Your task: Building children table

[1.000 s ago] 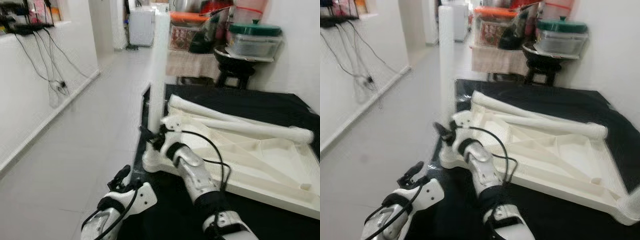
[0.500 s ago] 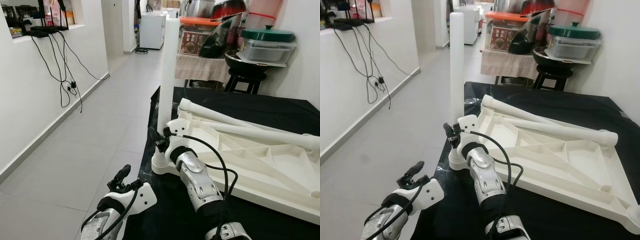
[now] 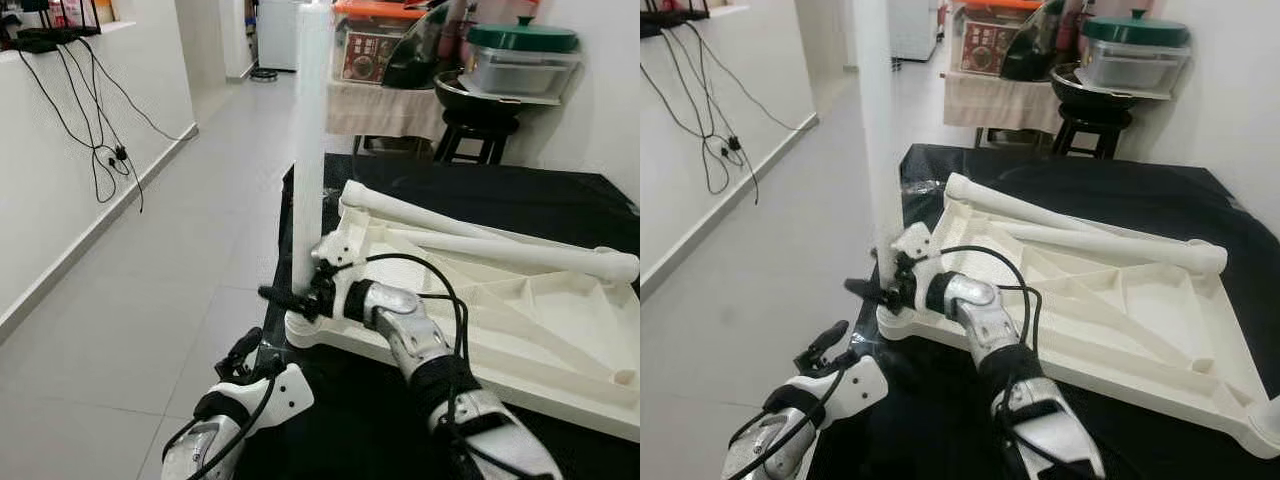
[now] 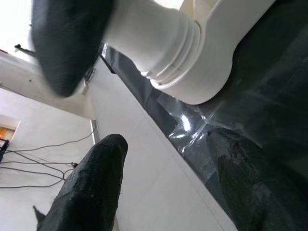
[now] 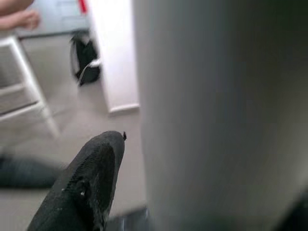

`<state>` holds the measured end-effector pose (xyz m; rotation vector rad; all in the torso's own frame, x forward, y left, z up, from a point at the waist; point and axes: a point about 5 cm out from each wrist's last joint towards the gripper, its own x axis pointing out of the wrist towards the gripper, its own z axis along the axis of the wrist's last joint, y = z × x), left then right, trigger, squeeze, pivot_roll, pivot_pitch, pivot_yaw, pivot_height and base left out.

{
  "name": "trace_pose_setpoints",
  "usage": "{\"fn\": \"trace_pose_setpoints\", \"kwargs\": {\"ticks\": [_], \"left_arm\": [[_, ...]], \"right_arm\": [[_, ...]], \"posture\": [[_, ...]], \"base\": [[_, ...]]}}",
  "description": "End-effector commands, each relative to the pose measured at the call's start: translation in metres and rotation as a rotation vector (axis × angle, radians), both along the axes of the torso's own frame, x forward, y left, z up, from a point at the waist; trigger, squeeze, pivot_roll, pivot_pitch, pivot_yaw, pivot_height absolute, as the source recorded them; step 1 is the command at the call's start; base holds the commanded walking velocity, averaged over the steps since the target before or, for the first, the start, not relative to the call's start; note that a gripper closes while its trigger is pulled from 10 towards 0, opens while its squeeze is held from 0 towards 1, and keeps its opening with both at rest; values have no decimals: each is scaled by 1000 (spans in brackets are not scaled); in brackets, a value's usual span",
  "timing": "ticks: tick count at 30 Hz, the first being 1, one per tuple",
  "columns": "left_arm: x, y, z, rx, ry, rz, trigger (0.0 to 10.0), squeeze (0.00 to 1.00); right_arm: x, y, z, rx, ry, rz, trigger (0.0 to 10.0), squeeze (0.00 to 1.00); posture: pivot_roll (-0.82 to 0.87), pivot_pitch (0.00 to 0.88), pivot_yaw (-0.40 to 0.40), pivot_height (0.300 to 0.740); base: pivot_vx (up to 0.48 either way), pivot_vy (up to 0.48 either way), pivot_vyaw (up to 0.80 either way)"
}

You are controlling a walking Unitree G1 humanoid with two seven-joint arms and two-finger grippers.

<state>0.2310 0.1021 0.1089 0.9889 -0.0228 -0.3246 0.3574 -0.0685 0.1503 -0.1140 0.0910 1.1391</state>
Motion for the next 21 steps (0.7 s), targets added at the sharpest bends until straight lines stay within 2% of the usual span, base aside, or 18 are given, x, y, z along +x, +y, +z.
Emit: {"fn": "trace_pose_setpoints", "kwargs": {"ticks": [1, 3, 4, 9, 14, 15, 17, 18, 19, 20, 21], "left_arm": [[-2, 0, -5, 15, 13, 4, 10000, 0], [-2, 0, -5, 16, 13, 4, 10000, 0], [-2, 0, -5, 16, 12, 5, 10000, 0], [-2, 0, -6, 17, 12, 7, 10000, 0], [-3, 0, -6, 18, 12, 9, 10000, 0], [-4, 0, -7, 18, 13, 9, 10000, 0], [-4, 0, -7, 18, 13, 9, 10000, 0], [-4, 0, -7, 18, 13, 9, 10000, 0], [-5, 0, -7, 18, 13, 9, 10000, 0], [-5, 0, -7, 18, 13, 9, 10000, 0], [-5, 0, -7, 18, 12, 9, 10000, 0]], "right_arm": [[-3, 4, -1, -11, 38, 86, 10000, 0], [-3, 3, -1, -9, 48, 104, 10000, 0], [-3, 2, 0, 1, 70, 133, 0, 0], [0, 0, 1, 14, 97, 174, 0, 0], [5, -1, 2, 21, 89, 97, 0, 0], [9, -2, -3, 13, 77, -39, 0, 0], [9, -2, -3, 13, 77, -39, 0, 0], [10, -2, -5, 11, 75, -72, 0, 0], [9, -1, -13, -9, 72, -159, 0, 0], [9, -1, -13, -9, 72, -159, 0, 0], [10, -4, -24, 3, 62, -459, 0, 0]], "posture": [[73, 0, -79, 740], [73, 0, -79, 740], [74, 0, -79, 740], [72, 0, -77, 740], [68, 0, -76, 740], [72, 0, -78, 740], [72, 0, -78, 740], [72, 0, -78, 740], [75, 0, -83, 740], [75, 0, -83, 740], [72, 0, -92, 740]], "base": [[0, 0, 0], [0, 0, 0], [0, 0, 0], [0, 0, 0], [0, 0, 0], [0, 0, 0], [0, 0, 0], [0, 0, 0], [0, 0, 0], [0, 0, 0], [0, 0, 0]]}}
